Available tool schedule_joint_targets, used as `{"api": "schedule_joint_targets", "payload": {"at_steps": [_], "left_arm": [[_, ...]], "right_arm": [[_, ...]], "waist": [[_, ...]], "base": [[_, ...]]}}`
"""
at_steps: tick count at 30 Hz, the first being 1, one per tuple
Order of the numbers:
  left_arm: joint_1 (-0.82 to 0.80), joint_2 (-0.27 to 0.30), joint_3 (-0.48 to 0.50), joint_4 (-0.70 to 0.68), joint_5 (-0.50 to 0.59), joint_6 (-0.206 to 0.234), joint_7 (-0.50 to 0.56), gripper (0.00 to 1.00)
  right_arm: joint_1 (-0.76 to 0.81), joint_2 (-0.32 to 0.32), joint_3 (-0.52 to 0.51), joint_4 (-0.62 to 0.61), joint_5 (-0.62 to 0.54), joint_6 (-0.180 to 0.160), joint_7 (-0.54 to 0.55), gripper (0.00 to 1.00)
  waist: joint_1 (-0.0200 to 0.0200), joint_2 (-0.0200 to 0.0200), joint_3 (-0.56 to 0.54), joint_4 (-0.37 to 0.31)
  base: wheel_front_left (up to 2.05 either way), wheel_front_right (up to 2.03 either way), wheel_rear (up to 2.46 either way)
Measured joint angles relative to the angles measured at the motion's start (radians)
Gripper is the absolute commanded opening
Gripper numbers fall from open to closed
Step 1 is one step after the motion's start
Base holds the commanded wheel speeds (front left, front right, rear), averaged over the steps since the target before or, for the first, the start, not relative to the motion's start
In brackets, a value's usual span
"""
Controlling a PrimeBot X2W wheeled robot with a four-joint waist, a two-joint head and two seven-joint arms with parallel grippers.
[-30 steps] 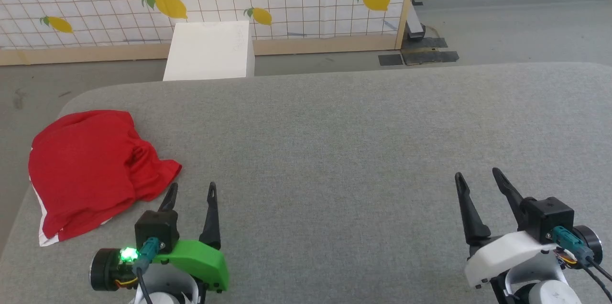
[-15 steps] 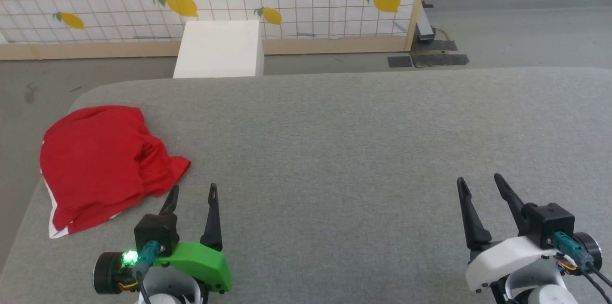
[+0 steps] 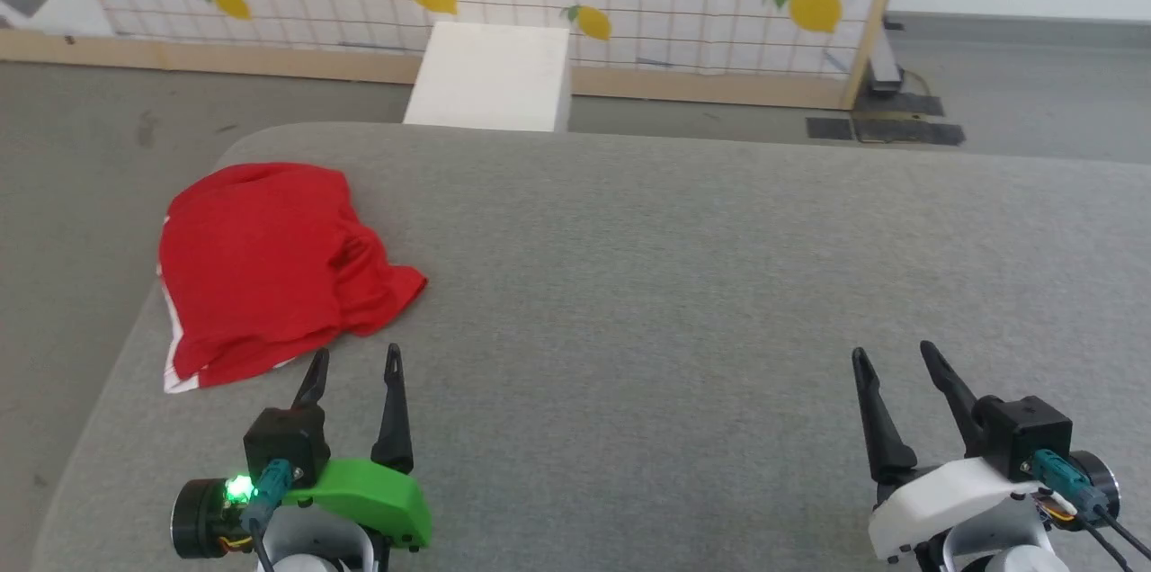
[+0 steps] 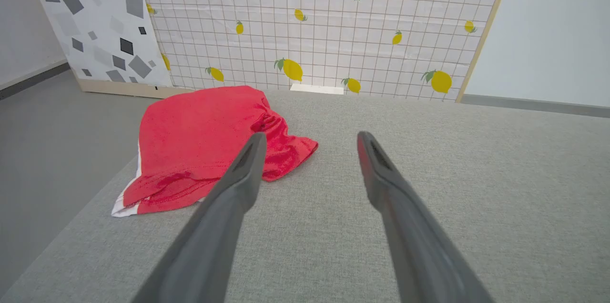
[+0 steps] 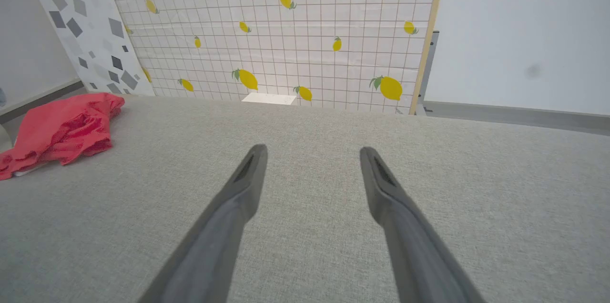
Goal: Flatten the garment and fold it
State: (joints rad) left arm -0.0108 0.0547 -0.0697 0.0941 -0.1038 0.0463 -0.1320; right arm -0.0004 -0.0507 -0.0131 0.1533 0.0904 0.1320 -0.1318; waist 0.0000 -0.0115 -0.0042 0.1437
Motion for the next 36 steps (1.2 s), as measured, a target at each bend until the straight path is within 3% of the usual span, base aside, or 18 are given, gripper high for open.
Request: {"api": "schedule_joint_targets", "payload": {"at_steps": [26,36], "left_arm": [[0.028,0.0,0.004,0.021,-0.031,0.018,-0.056,1.0],[0.032,0.0,-0.005,0.026,-0.047,0.035,-0.074,1.0]], "right_arm": [[0.003,0.0,0.023,0.077,0.034,0.0,-0.054,1.0],[0.003,0.0,0.035,0.103,0.039,0.0,-0.073,1.0]], "waist": [[0.0,0.0,-0.002,0.22],[0.0,0.0,0.002,0.276]], "base": [[0.0,0.0,0.0],[0.0,0.0,0.0]]}}
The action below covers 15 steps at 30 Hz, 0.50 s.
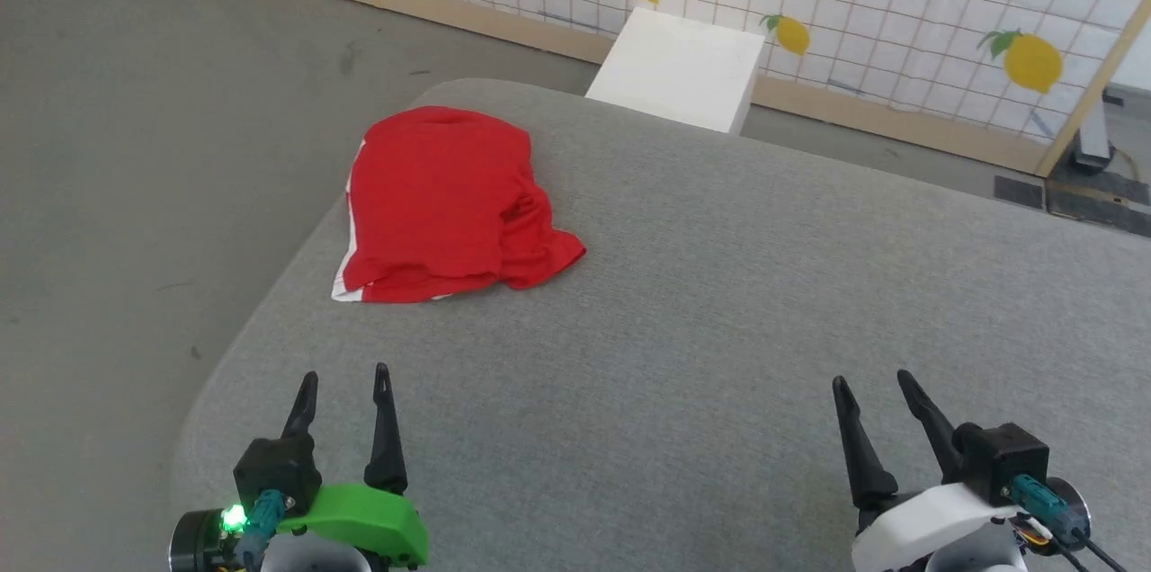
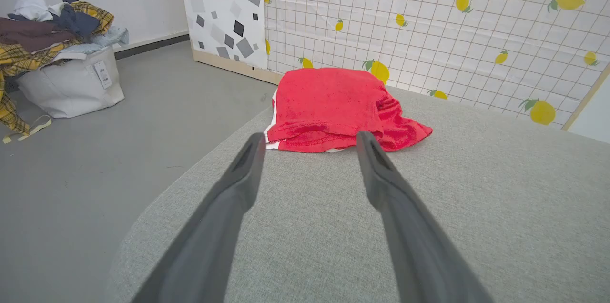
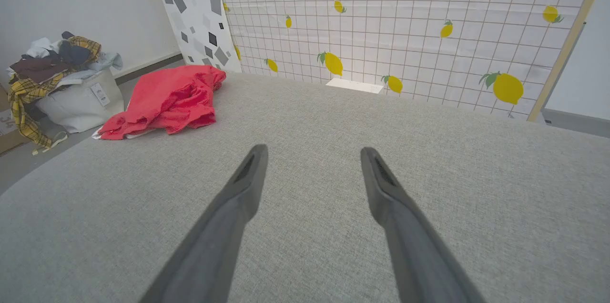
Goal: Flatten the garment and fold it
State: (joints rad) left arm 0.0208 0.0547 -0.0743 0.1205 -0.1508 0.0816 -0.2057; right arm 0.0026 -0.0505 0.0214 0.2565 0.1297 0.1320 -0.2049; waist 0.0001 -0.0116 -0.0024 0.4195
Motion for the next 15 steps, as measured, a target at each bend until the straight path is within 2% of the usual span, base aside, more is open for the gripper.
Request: {"api": "schedule_joint_targets", "payload": {"at_steps": [15], "left_arm": [[0.008,0.0,-0.008,0.015,-0.011,0.016,-0.031,1.0]], "right_arm": [[0.0,0.0,0.004,0.022,0.001,0.0,-0.031,1.0]], "waist": [[0.0,0.0,-0.007,0.058]], "base": [[0.0,0.0,0.0]]}}
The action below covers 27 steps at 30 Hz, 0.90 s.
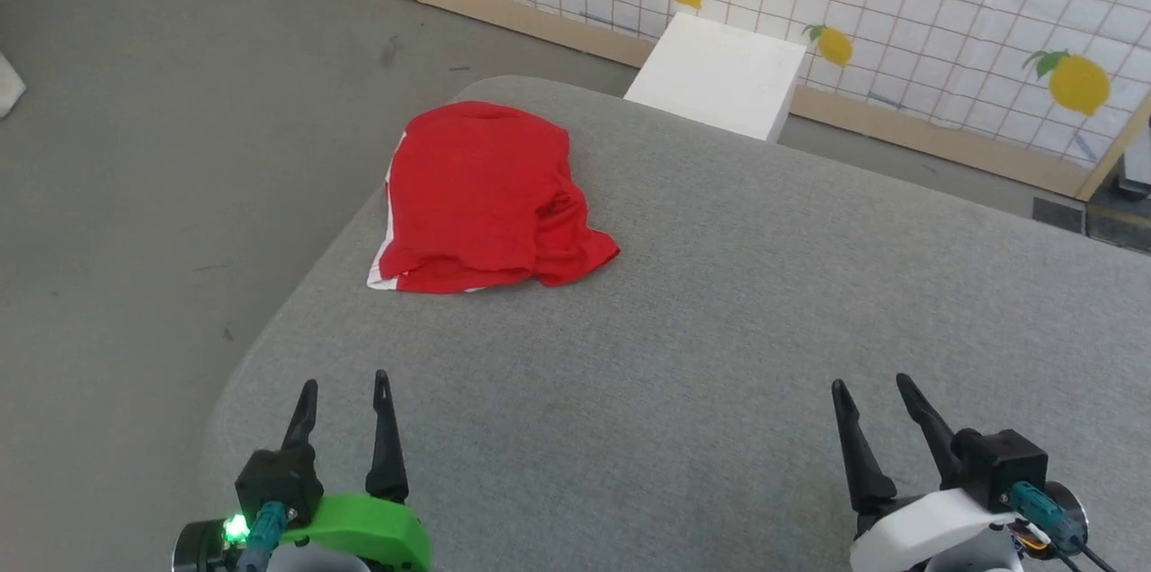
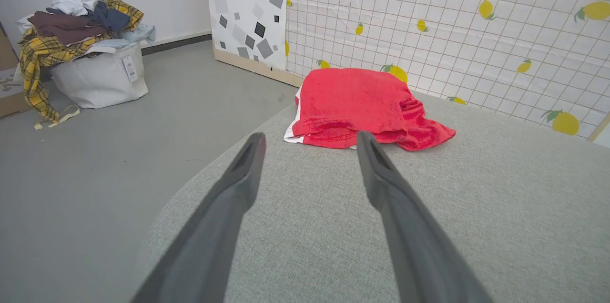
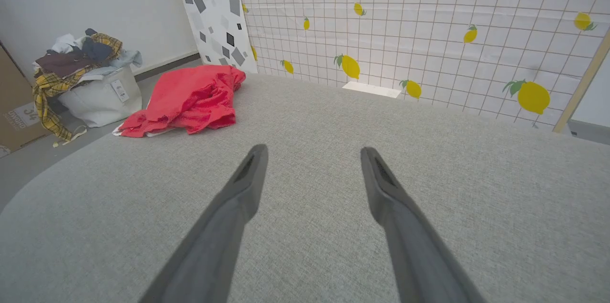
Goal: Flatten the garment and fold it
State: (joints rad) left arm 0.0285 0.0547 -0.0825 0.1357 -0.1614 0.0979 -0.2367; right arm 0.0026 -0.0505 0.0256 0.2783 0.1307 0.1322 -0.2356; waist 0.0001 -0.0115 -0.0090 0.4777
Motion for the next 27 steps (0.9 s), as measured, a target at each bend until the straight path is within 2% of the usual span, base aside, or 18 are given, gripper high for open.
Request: {"api": "schedule_joint_targets", "payload": {"at_steps": [9,24,27], "left_arm": [[0.012,0.0,-0.002,0.015,0.004,0.005,-0.017,1.0],[0.012,0.0,0.0,0.026,0.018,0.005,-0.02,1.0],[0.003,0.001,0.004,0.045,0.013,-0.01,-0.02,1.0]], "right_arm": [[0.001,0.0,0.0,0.011,0.001,0.0,-0.019,1.0],[0.001,0.0,-0.002,0.011,0.001,0.0,-0.02,1.0],[0.001,0.0,0.0,0.006,-0.001,0.0,-0.02,1.0]], "waist": [[0.0,0.0,-0.007,0.029],[0.0,0.0,-0.005,0.02],[0.0,0.0,0.002,0.016]], "base": [[0.0,0.0,0.0],[0.0,0.0,0.0],[0.0,0.0,0.0]]}}
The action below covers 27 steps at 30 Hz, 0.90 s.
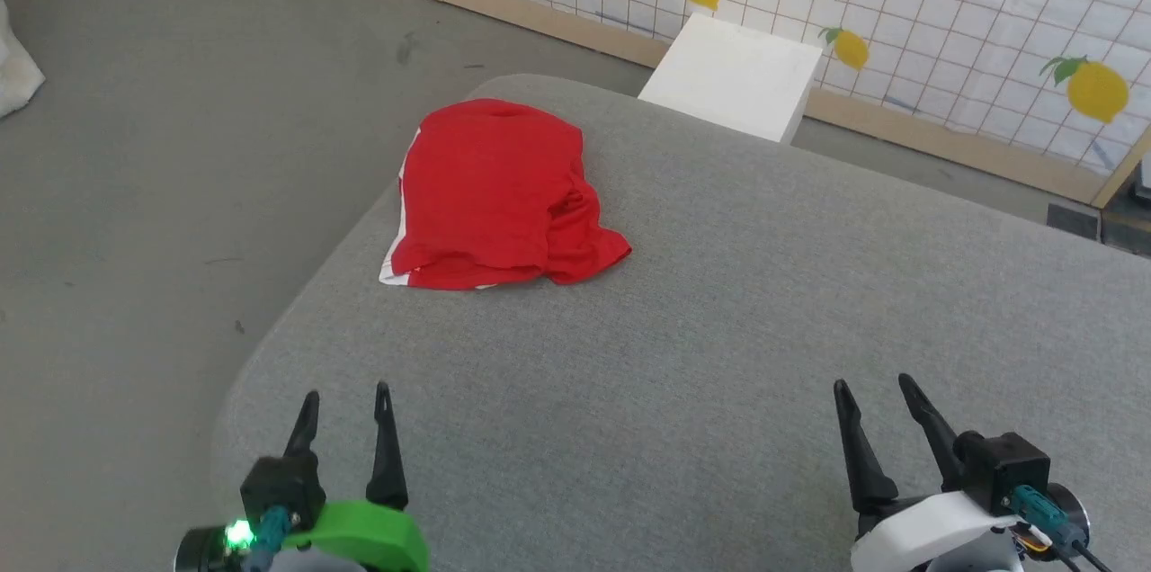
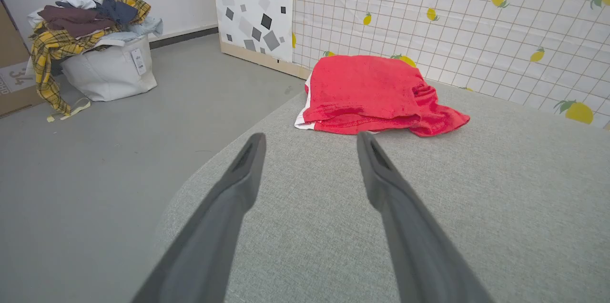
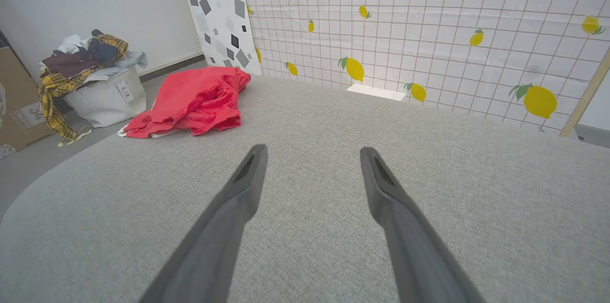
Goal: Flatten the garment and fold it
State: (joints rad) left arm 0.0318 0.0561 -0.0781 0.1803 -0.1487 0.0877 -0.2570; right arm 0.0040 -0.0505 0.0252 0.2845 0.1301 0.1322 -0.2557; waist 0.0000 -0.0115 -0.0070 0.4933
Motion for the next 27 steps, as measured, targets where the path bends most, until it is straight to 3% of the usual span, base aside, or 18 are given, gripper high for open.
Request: {"api": "schedule_joint_targets", "payload": {"at_steps": [5,11,18,25,27], "left_arm": [[-0.126,0.018,0.005,0.046,-0.021,-0.045,0.004,1.0],[-0.37,0.067,0.035,0.154,-0.094,-0.119,0.098,1.0],[-0.656,0.125,0.112,0.323,-0.256,-0.166,0.365,1.0],[-0.822,0.173,0.129,0.439,-0.352,-0.165,0.726,1.0],[-0.837,0.177,0.122,0.459,-0.364,-0.146,0.814,1.0]], "right_arm": [[-0.003,0.0,-0.006,-0.026,-0.017,0.0,0.006,1.0],[-0.026,0.001,-0.031,-0.09,-0.065,0.0,0.04,1.0],[-0.069,0.0,-0.089,-0.206,-0.121,0.0,0.095,1.0],[-0.083,0.0,-0.154,-0.271,-0.14,0.0,0.115,1.0],[-0.083,0.0,-0.168,-0.281,-0.14,0.0,0.115,1.0]], "waist": [[0.0,0.0,0.025,-0.015],[0.0,0.0,0.075,-0.05],[0.0,0.0,0.177,-0.112],[0.0002,0.0,0.305,-0.185],[0.0001,0.0,0.341,-0.207]], "base": [[0.0,0.0,0.0],[0.0,0.0,0.0],[0.0,0.0,0.0],[0.0,0.0,0.0],[0.0,0.0,0.0]]}}
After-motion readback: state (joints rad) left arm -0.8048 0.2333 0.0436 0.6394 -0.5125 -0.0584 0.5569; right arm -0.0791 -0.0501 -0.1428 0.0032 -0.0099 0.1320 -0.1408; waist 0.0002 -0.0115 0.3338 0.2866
